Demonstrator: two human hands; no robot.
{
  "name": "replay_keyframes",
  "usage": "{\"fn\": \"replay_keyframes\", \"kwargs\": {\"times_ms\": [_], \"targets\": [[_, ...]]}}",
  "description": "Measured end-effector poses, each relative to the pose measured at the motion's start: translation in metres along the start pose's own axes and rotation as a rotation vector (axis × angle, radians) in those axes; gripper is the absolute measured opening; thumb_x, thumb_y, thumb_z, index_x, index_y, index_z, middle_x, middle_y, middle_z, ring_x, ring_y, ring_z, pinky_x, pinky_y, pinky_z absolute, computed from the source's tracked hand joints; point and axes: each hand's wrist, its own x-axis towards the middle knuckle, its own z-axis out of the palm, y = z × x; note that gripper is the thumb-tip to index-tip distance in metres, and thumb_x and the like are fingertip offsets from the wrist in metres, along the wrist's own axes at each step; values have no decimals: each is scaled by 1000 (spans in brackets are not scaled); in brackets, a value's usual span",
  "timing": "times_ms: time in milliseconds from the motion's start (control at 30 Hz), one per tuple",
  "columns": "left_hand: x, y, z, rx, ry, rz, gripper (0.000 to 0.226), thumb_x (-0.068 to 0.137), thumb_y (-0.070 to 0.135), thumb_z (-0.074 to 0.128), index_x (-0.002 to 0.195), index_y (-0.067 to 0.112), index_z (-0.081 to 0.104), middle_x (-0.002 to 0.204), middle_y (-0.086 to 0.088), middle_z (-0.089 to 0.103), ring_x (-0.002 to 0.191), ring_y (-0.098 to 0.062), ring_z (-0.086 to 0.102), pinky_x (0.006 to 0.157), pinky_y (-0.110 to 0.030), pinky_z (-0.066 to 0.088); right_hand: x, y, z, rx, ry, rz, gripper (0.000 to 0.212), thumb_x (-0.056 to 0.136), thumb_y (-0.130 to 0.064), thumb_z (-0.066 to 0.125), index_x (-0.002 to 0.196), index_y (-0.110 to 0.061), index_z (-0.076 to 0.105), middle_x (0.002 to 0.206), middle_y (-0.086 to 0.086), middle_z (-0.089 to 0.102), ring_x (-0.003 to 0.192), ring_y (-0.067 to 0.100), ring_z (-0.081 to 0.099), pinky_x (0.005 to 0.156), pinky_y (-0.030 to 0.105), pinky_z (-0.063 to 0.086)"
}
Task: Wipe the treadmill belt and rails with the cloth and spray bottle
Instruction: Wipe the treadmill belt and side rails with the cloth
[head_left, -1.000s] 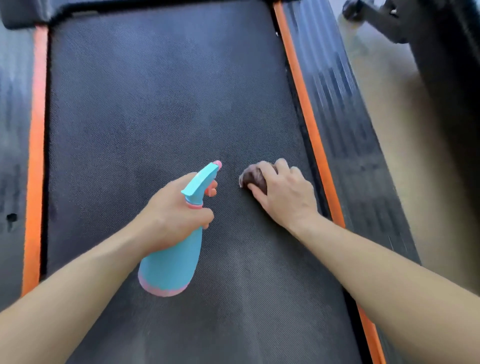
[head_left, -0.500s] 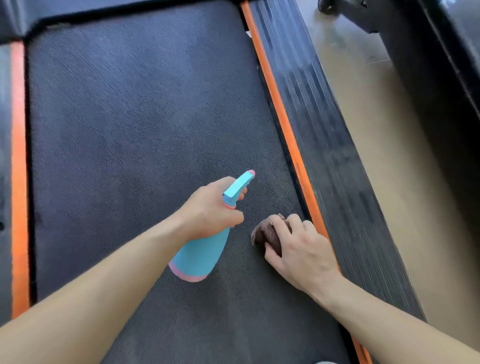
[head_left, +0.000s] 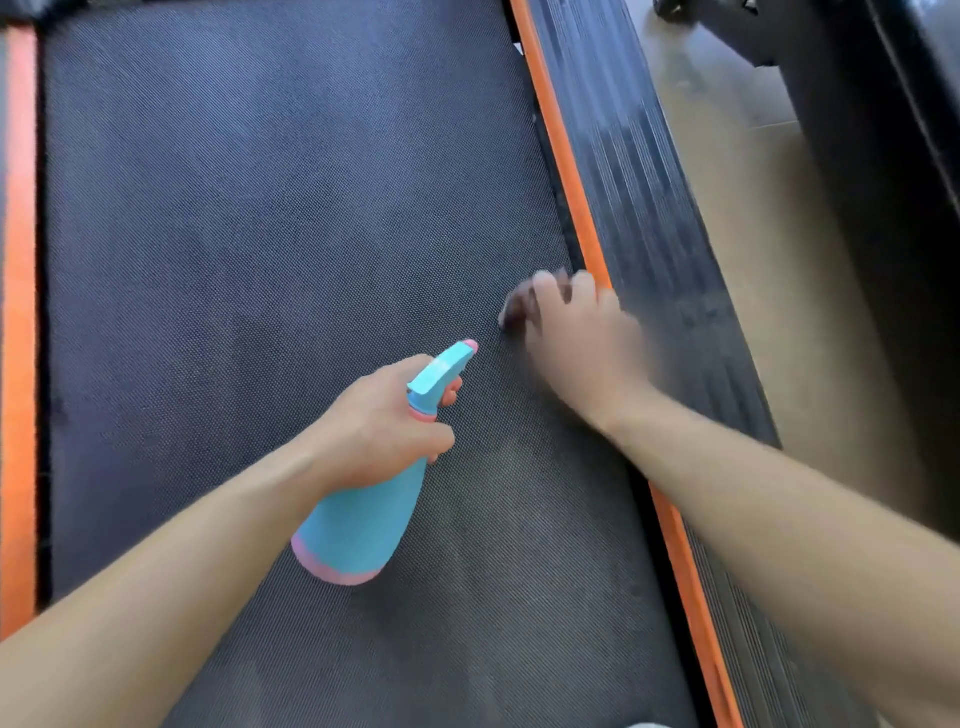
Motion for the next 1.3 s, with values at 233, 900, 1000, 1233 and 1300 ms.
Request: {"fn": "replay_keyframes", "kwargs": {"times_ms": [233,900,1000,1233,1300], "targets": [[-10,-22,-16,-22,64,-18,41,69,22,73,105,39,66,103,25,69,90,5,64,81,-24,51,127,-8,7,-28,-135,165,31,103,-25,42,133,-18,46,126,19,49,106,42,56,69,41,40],[0,-21,-1,-30,28,27,38,67,24,71,102,38,66,102,34,64,87,6,59,76,-21,47,-28,11,1,-127,35,-65,50,92,-55,59,128,-22,64,100,6,63,72,26,61,47,30,44],[-2,-23,-5,-25,46,24,46,60,30,64,105,39,66,105,29,66,92,1,61,81,-21,49,48,4,2,-81,39,69,34,96,-50,54,109,-23,68,99,7,64,79,31,65,52,32,41],[-12,-38,-16,-47,82,-10,50,59,30,65,108,41,67,108,21,70,90,-2,63,84,-24,51,70,4,-4,40,-10,174,47,100,-60,40,114,-22,63,114,12,57,97,38,59,64,37,34],[-11,-41,-17,-49,82,-20,49,59,31,65,106,41,66,108,18,71,91,-5,63,85,-28,52,46,1,-5,15,-50,150,53,94,-68,43,112,-22,63,111,13,56,93,37,58,60,36,34]]}}
